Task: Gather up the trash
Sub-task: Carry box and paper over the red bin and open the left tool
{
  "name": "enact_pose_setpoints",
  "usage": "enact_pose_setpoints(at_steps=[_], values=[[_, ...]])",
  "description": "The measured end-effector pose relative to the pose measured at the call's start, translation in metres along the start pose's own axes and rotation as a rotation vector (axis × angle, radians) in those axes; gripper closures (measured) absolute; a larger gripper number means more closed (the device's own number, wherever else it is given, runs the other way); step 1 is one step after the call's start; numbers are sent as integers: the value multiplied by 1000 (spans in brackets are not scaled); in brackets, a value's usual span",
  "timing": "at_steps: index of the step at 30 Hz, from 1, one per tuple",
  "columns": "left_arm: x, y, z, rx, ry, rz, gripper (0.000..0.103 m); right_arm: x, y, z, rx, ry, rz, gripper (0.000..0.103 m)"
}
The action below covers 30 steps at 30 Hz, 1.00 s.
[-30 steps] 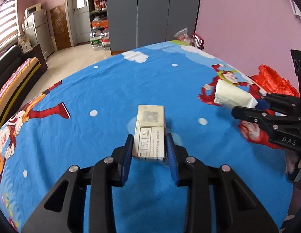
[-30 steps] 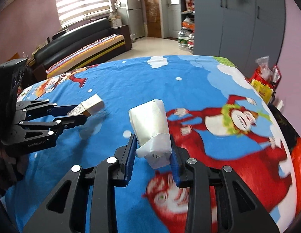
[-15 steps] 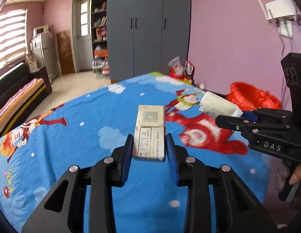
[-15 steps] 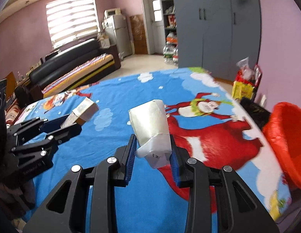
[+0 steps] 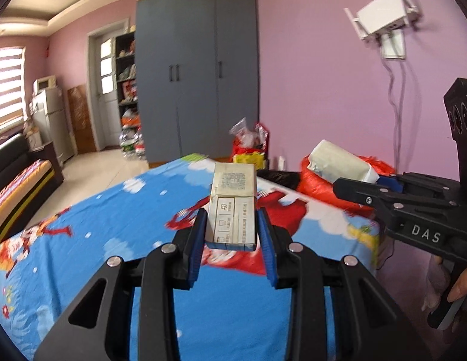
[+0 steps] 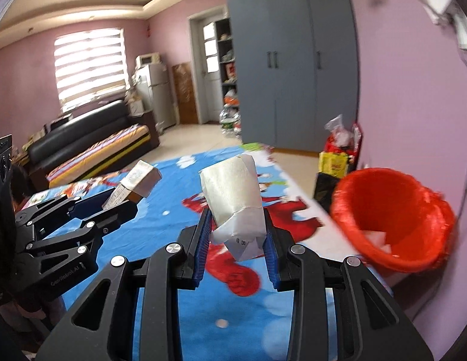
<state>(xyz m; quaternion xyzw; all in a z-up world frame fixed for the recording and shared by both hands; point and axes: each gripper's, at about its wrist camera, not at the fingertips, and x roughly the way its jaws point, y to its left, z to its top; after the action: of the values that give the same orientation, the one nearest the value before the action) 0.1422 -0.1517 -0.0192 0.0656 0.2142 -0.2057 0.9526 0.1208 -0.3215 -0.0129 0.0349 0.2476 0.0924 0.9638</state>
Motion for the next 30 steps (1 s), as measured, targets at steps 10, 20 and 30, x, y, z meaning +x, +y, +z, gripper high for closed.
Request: enact_pose_setpoints(at_steps=[10,20,30], values=[[28,-75,40,50,-42,-152,70,-37,-79,-2,94,-60,-160,70],[90,-134,83,95,-45,-286,70,-35,-170,3,158,-66,-303,70],[161,-141,116,12,-10,-388,79,-7,-215,5,168,-48,-342,70]])
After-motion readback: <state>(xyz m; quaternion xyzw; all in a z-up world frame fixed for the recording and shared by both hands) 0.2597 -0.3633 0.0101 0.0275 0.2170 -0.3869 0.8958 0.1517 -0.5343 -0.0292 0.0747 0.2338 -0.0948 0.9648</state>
